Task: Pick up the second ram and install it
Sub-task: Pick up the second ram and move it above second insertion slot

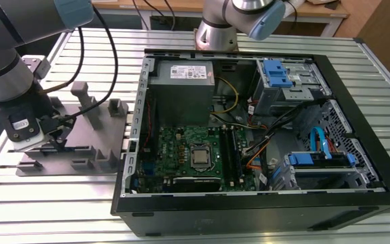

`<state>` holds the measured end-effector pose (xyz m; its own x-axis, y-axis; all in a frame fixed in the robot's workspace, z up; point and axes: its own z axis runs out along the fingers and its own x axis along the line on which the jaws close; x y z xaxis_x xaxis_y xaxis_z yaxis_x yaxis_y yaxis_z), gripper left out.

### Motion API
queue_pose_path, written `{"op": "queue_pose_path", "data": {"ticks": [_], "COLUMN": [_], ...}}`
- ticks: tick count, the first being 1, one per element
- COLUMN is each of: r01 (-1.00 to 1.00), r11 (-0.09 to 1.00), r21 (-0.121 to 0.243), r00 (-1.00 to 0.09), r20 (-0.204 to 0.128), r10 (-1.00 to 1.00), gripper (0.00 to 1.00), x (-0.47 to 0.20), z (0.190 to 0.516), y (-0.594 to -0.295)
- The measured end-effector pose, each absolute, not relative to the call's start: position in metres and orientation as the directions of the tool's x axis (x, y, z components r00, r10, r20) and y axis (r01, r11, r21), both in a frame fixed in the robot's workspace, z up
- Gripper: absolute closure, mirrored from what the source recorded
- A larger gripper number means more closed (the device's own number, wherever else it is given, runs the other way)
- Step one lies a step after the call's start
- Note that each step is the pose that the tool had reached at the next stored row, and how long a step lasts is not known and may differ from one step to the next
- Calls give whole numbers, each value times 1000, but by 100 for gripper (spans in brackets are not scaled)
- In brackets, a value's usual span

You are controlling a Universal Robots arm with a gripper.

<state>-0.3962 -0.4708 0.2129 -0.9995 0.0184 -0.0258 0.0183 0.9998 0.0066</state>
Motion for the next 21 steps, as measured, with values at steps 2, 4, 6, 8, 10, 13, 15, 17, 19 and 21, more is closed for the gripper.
{"op": "queue_pose_path", "data": {"ticks": [2,4,6,8,10,13,15,17,19,21], "r01": [-12,-42,-72,-104,-133,-175,-205,-234,-262,-289], "r11": [1000,999,997,995,991,985,979,972,965,957], "r21": [6,6,7,7,6,6,6,7,6,7], "r00": [-1000,-999,-997,-994,-991,-984,-979,-972,-965,-957], "r20": [-26,-26,-26,-26,-26,-26,-26,-26,-26,-26], "r10": [-12,-41,-72,-104,-133,-175,-205,-234,-262,-288], "gripper": [93,93,93,93,93,93,93,93,93,93], "x": [-396,-396,-396,-396,-396,-396,-396,-396,-396,-396], "z": [213,213,213,213,213,213,213,213,213,213], "y": [-471,-471,-471,-471,-471,-471,-471,-471,-471,-471]}}
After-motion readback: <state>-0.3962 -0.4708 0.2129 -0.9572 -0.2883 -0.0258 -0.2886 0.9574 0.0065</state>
